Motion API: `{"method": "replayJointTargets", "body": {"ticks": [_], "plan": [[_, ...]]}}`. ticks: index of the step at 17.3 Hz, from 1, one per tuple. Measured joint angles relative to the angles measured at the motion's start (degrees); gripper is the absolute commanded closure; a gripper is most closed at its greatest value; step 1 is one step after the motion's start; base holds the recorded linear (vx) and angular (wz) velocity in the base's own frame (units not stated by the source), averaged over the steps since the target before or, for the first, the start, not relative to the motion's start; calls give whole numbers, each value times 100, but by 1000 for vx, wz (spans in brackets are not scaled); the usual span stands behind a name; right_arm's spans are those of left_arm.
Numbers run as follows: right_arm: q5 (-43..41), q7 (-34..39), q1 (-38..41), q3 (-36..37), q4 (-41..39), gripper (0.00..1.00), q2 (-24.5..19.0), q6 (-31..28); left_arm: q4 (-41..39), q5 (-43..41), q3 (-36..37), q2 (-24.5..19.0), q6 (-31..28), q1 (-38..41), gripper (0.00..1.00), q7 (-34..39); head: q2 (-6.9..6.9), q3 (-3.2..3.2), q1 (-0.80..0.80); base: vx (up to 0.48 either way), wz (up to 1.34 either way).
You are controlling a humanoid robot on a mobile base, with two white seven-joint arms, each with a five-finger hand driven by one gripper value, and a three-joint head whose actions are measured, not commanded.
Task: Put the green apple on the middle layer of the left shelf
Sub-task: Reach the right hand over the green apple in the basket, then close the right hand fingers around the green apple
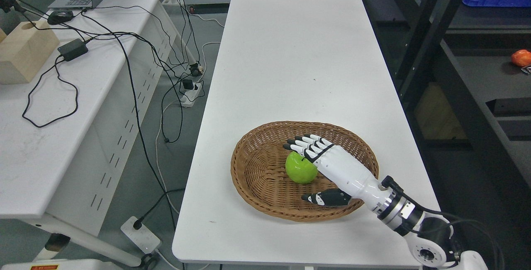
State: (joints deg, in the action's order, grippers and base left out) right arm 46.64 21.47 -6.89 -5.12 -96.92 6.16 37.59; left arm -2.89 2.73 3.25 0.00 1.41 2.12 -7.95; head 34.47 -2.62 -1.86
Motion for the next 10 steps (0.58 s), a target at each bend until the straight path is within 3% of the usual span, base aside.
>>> {"method": "replayJointTargets", "body": {"ticks": [7,10], "plan": [[684,91,-453,-375,493,0,-199,-385,0,0,0,0,-10,-1,0,0,0,0,0,16,0],[785,58,-607,-407,683,10,-181,-435,-1,0,0,0,-15,-2,0,0,0,0,0,19,0]]}}
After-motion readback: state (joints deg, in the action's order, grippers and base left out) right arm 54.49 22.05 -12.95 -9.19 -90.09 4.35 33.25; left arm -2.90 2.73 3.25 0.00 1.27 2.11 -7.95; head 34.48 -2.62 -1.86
